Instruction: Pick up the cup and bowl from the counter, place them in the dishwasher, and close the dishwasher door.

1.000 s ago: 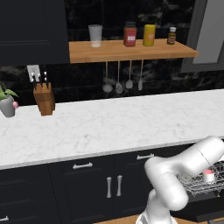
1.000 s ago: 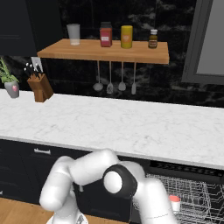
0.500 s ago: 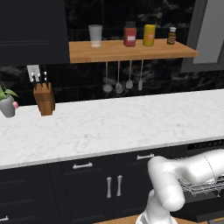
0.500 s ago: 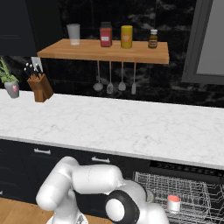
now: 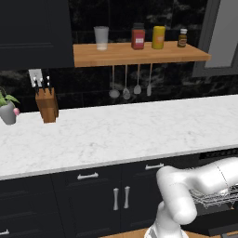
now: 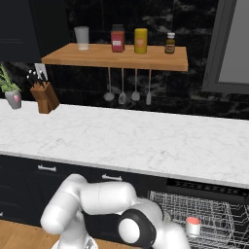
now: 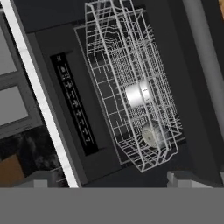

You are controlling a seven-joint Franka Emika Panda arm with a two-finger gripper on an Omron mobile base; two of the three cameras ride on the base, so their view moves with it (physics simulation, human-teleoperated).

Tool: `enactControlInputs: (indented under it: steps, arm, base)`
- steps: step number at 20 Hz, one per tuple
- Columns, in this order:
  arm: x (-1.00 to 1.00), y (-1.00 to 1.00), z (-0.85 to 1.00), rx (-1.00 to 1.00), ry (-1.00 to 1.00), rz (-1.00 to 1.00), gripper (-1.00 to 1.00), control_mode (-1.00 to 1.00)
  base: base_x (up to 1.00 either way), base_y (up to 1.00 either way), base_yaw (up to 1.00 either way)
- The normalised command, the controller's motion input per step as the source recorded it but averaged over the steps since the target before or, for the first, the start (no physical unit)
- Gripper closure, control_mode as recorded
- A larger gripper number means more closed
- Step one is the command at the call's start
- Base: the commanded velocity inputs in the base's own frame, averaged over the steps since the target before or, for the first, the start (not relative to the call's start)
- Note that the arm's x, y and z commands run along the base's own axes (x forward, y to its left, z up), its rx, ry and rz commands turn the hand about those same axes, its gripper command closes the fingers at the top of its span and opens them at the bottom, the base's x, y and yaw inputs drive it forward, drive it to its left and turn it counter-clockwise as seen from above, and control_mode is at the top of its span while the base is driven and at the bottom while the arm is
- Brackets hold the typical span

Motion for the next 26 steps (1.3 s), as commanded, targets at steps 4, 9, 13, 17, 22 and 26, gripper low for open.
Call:
enactControlInputs:
  steps: [4,9,13,17,22,26]
  arm:
    - [0.18,-0.03,0.00,-0.05,-0.05,0.02,-1.00,-1.00]
    - [0.18,0.00,0.00,-0.18,-0.06,0.06,-1.00,-1.00]
    - [0.00,0.00,0.00,-0.32,-0.01,0.01,-1.00,-1.00]
    - [0.00,0.00,-0.23,-0.10,0.00,0.00,-1.00,-1.00]
    - [0.00,0.00,-0.45,0.00,0.00,0.00,-1.00,-1.00]
    - [0.02,0.00,-0.48,0.00,-0.01,0.00,-1.00,-1.00]
  base:
    - [0.00,0.00,0.00]
    - [0.00,0.00,0.00]
    - [0.00,0.00,0.00]
    - [0.00,0.00,0.00]
    - [0.00,0.00,0.00]
    - [0.00,0.00,0.00]
